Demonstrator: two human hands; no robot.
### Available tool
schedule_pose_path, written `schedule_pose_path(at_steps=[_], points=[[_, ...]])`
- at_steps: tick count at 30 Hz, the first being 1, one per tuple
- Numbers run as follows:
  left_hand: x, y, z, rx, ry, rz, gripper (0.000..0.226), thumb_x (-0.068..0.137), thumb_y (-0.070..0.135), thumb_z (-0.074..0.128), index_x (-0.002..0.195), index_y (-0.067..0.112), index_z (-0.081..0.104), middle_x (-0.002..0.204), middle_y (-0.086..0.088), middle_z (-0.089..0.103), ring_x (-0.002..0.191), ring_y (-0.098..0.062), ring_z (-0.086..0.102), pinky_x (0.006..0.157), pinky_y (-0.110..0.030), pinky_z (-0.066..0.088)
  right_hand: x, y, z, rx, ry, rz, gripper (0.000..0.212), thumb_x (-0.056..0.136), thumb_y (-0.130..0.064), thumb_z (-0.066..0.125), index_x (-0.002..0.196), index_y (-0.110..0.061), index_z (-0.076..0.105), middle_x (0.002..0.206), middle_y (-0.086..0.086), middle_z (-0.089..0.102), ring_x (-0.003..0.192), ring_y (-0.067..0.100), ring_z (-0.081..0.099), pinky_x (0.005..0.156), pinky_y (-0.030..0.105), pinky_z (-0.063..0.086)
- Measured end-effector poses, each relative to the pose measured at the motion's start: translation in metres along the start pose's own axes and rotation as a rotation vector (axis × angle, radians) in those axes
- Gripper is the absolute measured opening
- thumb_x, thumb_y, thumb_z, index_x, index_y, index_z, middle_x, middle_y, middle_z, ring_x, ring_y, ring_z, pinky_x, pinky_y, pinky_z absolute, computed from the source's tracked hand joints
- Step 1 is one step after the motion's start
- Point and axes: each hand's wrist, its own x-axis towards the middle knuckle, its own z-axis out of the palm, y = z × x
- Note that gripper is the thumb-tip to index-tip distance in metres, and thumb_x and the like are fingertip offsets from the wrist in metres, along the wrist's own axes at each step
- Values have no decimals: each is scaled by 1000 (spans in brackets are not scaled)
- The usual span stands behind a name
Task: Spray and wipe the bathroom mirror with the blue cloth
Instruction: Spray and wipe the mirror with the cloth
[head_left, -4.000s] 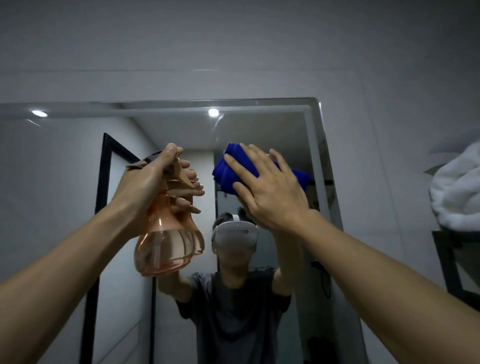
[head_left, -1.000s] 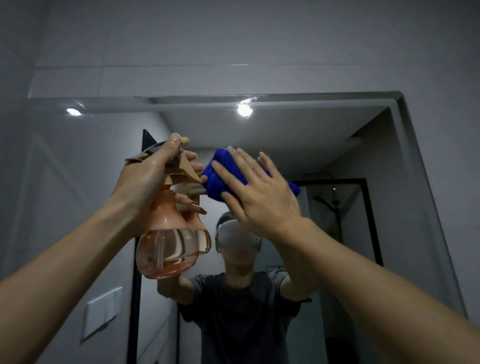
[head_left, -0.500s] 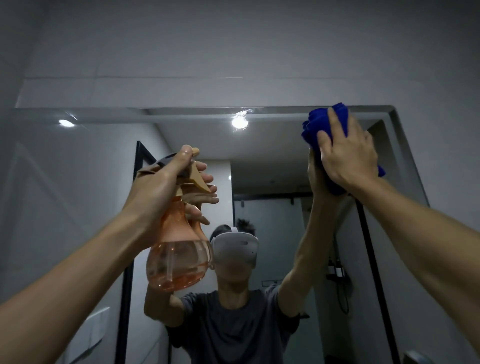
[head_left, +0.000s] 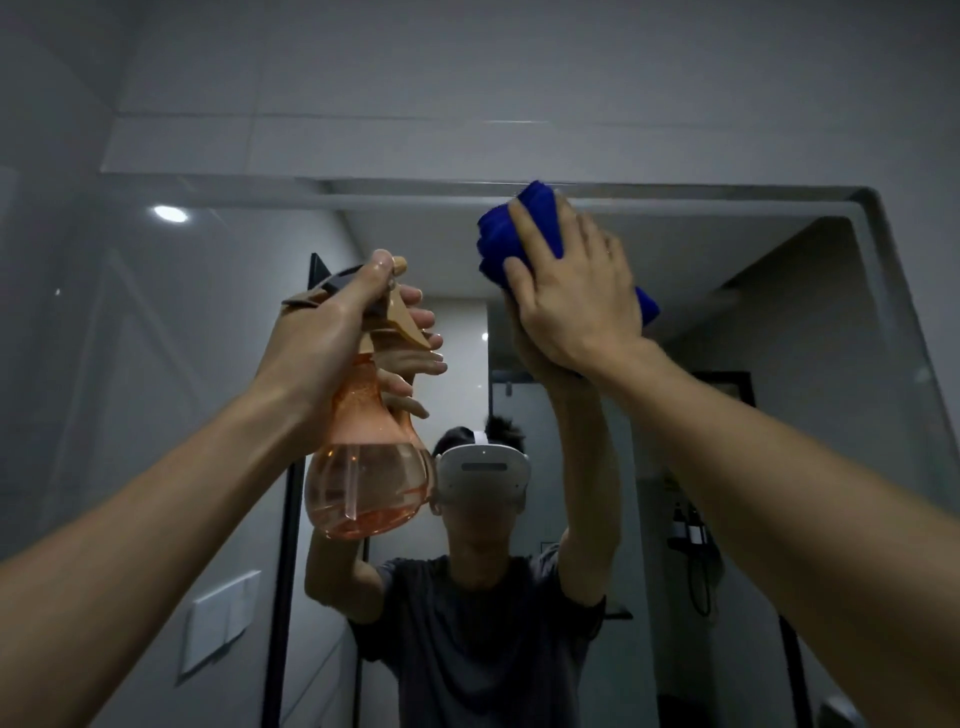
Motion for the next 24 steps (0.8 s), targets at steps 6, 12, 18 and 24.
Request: schedule_pose_path(at_steps=[6, 12, 18, 24], points=[[-9, 7, -32, -23, 13, -45, 46, 94, 50, 55, 113, 10, 67, 103, -11, 77, 89, -25, 76, 47, -26, 55, -36, -41, 18, -46, -58, -77, 59, 104, -54, 21, 158, -35, 6, 165, 12, 15, 150, 35, 18, 122, 54, 14], [-21, 5, -51, 55, 35, -53, 43, 95, 49, 53, 108, 11, 69, 97, -9, 77, 83, -22, 77, 50, -26, 56, -59, -49, 23, -37, -79, -84, 60, 104, -55, 21, 158, -37, 3, 167, 9, 8, 153, 31, 13, 123, 53, 13], [-31, 8, -51, 64, 86, -76, 44, 97, 44, 52, 112, 5, 66, 93, -10, 76, 69, -14, 76, 45, -21, 54, -59, -47, 23, -29, -77, -97, 60, 104, -55, 20, 158, -36, 2, 167, 10, 7, 153, 31, 11, 123, 53, 12], [-28, 12, -43, 138, 128, -57, 40, 98, 42, 52, 108, 6, 66, 96, -11, 75, 66, -10, 75, 43, -23, 54, -59, -44, 28, -42, -20, -105, 61, 104, -53, 26, 158, -28, 13, 164, 15, 18, 149, 34, 23, 119, 57, 18]])
